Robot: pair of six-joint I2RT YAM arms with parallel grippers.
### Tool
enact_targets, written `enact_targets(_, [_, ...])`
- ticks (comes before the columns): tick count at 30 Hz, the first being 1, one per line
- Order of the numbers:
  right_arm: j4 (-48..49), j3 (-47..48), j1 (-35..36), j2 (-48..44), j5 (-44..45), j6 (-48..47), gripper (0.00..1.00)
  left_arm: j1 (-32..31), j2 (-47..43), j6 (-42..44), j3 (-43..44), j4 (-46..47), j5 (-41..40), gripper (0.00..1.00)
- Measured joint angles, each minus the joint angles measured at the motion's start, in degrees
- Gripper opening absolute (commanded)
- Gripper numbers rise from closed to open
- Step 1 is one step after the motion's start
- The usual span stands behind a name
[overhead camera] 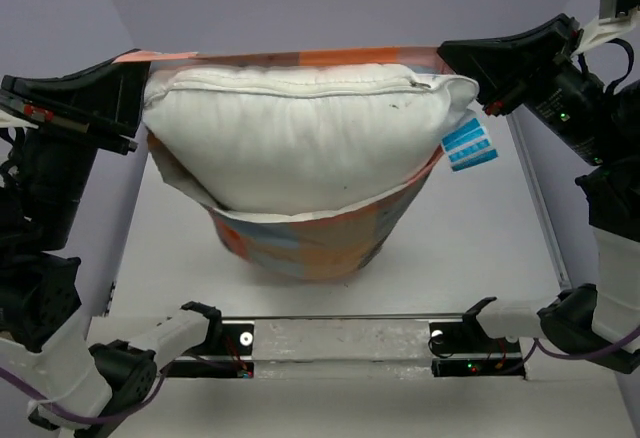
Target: Put the pillow into the pillowcase
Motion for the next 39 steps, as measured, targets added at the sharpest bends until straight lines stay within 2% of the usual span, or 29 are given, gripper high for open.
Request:
enact_targets(1, [0.74, -0.98, 0.00, 0.09, 0.07, -0.11, 0.00, 0.59, -1.99, -0.11, -4.46, 3.23, -0.02, 0.00])
enact_targets(2, [1.07, -3.32, 0.04, -0.55, 0.24, -0.92, 0.00, 1.18, -5.86, -0.50, -13.03, 7.50, -0.39, 0.00])
enact_targets(4, [-2.60, -3.48, 0.15, -0.33, 0.33, -1.64, 0.00, 1.84, -11.58, -0.94, -23.65, 8.13, -1.22, 0.00])
enact_targets(5, [-9.09, 1.20, 0.22, 2.71, 0.17, -2.32, 0.00, 1.90, -12.04, -0.94, -23.71, 7.04, -1.22, 0.00])
enact_targets(7, [-8.87, 2.58, 0.26, 4.63, -0.24, -2.60, 0.00, 1.92, -10.34, -0.72, -18.12, 4.35, -1.70, 0.00])
enact_targets(9, [-1.49, -7.30, 0.26, 0.90, -1.07, -1.70, 0.00, 1.81, -6.71, -0.09, -7.54, 2.08, -0.90, 0.00])
enact_targets(10, [0.35, -10.34, 0.31, -1.05, -1.68, -1.33, 0.00, 1.84, -5.95, 0.11, -6.01, 2.49, -0.37, 0.00])
enact_targets(12, [4.90, -14.67, 0.63, -5.07, -2.54, -0.76, 0.00, 1.84, -6.67, 0.00, -8.59, 4.63, 0.24, 0.00])
enact_targets(14, [4.57, -14.32, 0.63, -6.32, -2.25, -1.09, 0.00, 1.92, -10.45, -0.61, -18.75, 8.15, 0.61, 0.00])
enact_targets(16, [-6.14, 0.70, 0.59, -0.57, -2.64, -1.97, 0.00, 1.97, -9.66, -1.07, -17.99, 4.33, 0.70, 0.00])
enact_targets(17, [-9.66, 11.78, 0.59, 4.63, -2.86, -2.25, 0.00, 2.08, -6.62, -1.22, -11.85, 0.39, 0.81, 0.00])
enact_targets(18, [-10.62, 20.28, 0.59, 8.63, -2.80, -2.29, 0.00, 2.16, -0.74, -1.44, -0.96, -1.46, 1.09, 0.00])
enact_targets(19, [-8.26, 23.93, 0.52, 10.97, -2.16, -2.49, 0.00, 2.03, 2.36, -2.01, 7.30, -0.57, 1.88, 0.00])
enact_targets(20, [-5.44, 22.77, 0.31, 10.67, -0.98, -2.29, 0.00, 2.34, 5.70, -2.64, 10.97, 2.99, 3.32, 0.00])
enact_targets(22, [4.98, 5.97, 0.15, 2.45, 0.07, -1.84, 0.00, 3.80, 4.35, -3.04, 7.45, 5.73, 4.46, 0.00])
enact_targets(23, [8.90, -2.10, 0.24, -2.10, 0.24, -1.73, 0.00, 4.66, -0.37, -3.04, -4.22, 12.52, 4.81, 0.00])
enact_targets(24, [10.80, -12.79, 0.42, -7.50, 0.57, -1.70, 0.00, 5.27, -5.40, -3.15, -15.74, 14.64, 4.92, 0.00])
enact_targets(25, [10.54, -15.13, 0.46, -8.66, 0.61, -1.81, 0.00, 5.42, -9.03, -3.13, -22.75, 14.05, 4.61, 0.00])
enact_targets(26, [10.27, -16.87, 0.48, -9.55, 1.25, -2.25, 0.00, 5.49, -10.34, -3.06, -25.03, 12.72, 4.28, 0.00])
enact_targets(28, [6.97, -14.34, 0.42, -6.67, 3.06, -3.74, 0.00, 5.60, -7.87, -2.38, -21.29, 4.83, 4.00, 0.00])
enact_targets(29, [4.90, -11.80, 0.24, -4.98, 4.33, -4.39, 0.00, 5.77, -4.24, -2.25, -14.10, -0.28, 3.65, 0.00])
enact_targets(30, [2.40, -5.07, 0.02, -0.61, 5.14, -5.11, 0.00, 6.23, 1.31, -2.38, -3.10, -2.36, 3.28, 0.00])
enact_targets(32, [3.45, 3.82, -0.28, 4.68, 5.53, -5.64, 0.00, 6.71, 10.36, -2.97, 11.58, -1.25, 3.39, 0.00])
enact_targets(34, [6.32, 2.34, -0.24, 2.40, 5.03, -5.73, 0.00, 7.69, 10.12, -3.37, 10.62, 4.94, 4.61, 0.00])
enact_targets(35, [9.68, -3.23, -0.07, -0.57, 4.72, -5.84, 0.00, 7.89, 7.02, -3.58, 3.37, 9.70, 5.05, 0.00])
enact_targets(36, [8.41, -6.64, 0.33, -2.78, 4.55, -6.03, 0.00, 7.91, 3.30, -3.87, -4.00, 11.61, 5.31, 0.00])
enact_targets(37, [4.26, -3.82, 0.57, -2.45, 4.37, -6.58, 0.00, 7.91, 1.36, -3.98, -6.64, 10.93, 5.75, 0.00])
enact_targets(38, [0.24, 3.04, 0.94, 0.52, 4.02, -6.84, 0.00, 7.93, 0.87, -4.11, -4.96, 8.44, 6.38, 0.00])
enact_targets(39, [-3.56, 11.37, 0.98, 4.76, 3.45, -6.95, 0.00, 7.93, 4.28, -4.11, 3.61, 5.27, 6.88, 0.00])
